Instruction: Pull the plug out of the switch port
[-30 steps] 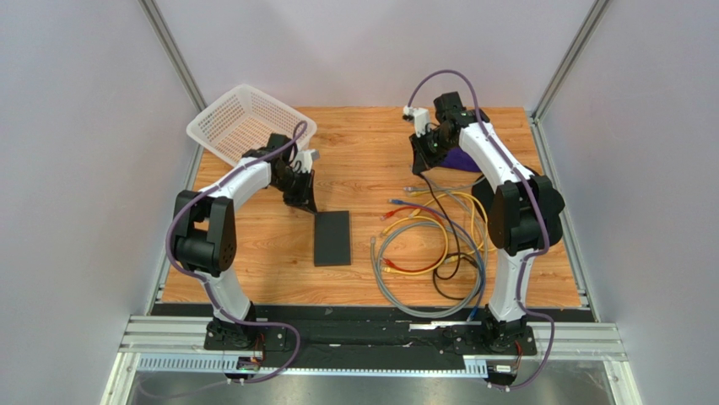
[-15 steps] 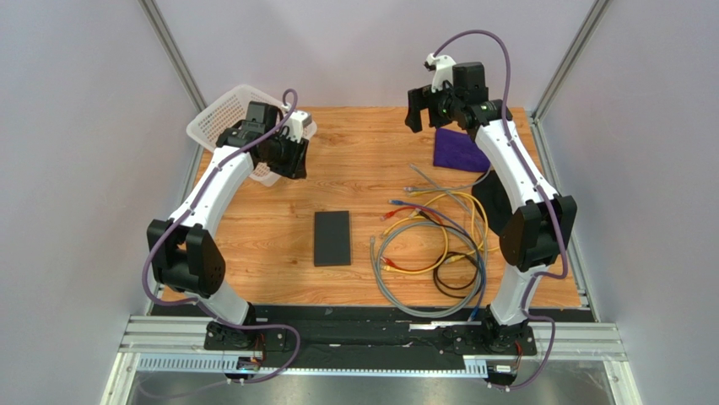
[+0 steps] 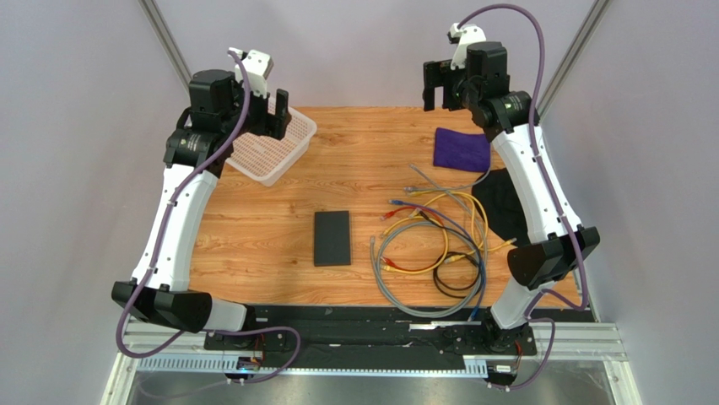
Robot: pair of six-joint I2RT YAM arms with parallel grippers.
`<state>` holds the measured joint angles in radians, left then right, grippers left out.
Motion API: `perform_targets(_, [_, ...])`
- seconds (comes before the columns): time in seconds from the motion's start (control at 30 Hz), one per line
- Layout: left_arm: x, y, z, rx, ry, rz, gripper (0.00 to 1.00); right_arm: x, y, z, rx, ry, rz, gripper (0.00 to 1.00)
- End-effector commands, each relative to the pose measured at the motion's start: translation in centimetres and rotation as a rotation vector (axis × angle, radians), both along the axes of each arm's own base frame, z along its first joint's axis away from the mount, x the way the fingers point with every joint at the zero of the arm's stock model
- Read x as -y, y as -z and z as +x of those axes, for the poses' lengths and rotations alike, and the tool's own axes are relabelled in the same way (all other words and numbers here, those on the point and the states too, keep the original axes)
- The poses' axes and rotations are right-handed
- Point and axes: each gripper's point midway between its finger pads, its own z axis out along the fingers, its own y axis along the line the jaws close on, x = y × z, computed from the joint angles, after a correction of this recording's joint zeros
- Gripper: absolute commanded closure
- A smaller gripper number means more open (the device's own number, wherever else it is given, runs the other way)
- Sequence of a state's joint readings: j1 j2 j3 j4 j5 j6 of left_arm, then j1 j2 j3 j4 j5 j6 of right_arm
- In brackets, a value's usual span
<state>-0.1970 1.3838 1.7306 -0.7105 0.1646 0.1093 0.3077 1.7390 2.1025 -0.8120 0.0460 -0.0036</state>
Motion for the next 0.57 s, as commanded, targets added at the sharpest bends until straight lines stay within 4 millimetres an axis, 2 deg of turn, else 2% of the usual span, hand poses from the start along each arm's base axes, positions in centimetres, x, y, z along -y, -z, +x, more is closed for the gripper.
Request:
perform_targets(0.0, [0.0, 4.6, 1.6, -0.103, -0.09, -0.106, 0.11, 2.3, 4.4, -1.0, -0.081, 0.182, -0.077, 0.0])
perform_targets(0.07, [0.5, 7.8, 0.8, -0.196, -0.087, -0.127, 0.1, 1.9, 5.7, -1.9, -0.111, 0.161, -0.084, 0.0])
perform_targets(0.1, [0.7, 10.8, 0.0, -0.27, -0.081, -0.129, 0.1, 1.4, 5.6, -2.7, -0.109, 0.142, -0.083, 0.0])
perform_targets(0.13, [1.4, 11.2, -0.7, -0.284, -0.056, -0.168, 0.1, 1.3, 7.2, -3.2, -0.141, 0.132, -0.098, 0.0])
perform_targets(0.17, [1.6, 13.6, -1.7, -0.336, -0.049, -0.177, 0.09, 0.7, 7.7, -3.6, -0.15, 0.108, -0.099, 0.0])
perform_targets(0.2, [2.0, 14.0, -2.1, -0.344, -0.03, -0.197, 0.03, 0.6, 7.8, -4.0, -0.153, 0.098, -0.103, 0.0])
perform_targets(0.27, [3.0, 15.5, -3.5, -0.398, 0.022, -0.234, 0.03, 0.0, 9.1, -4.8, -0.179, 0.069, -0.116, 0.0])
perform_targets(0.53, [2.7, 15.3, -3.6, -0.372, 0.019, -0.221, 0.02, -1.8, 11.1, -5.1, -0.221, 0.004, -0.162, 0.0])
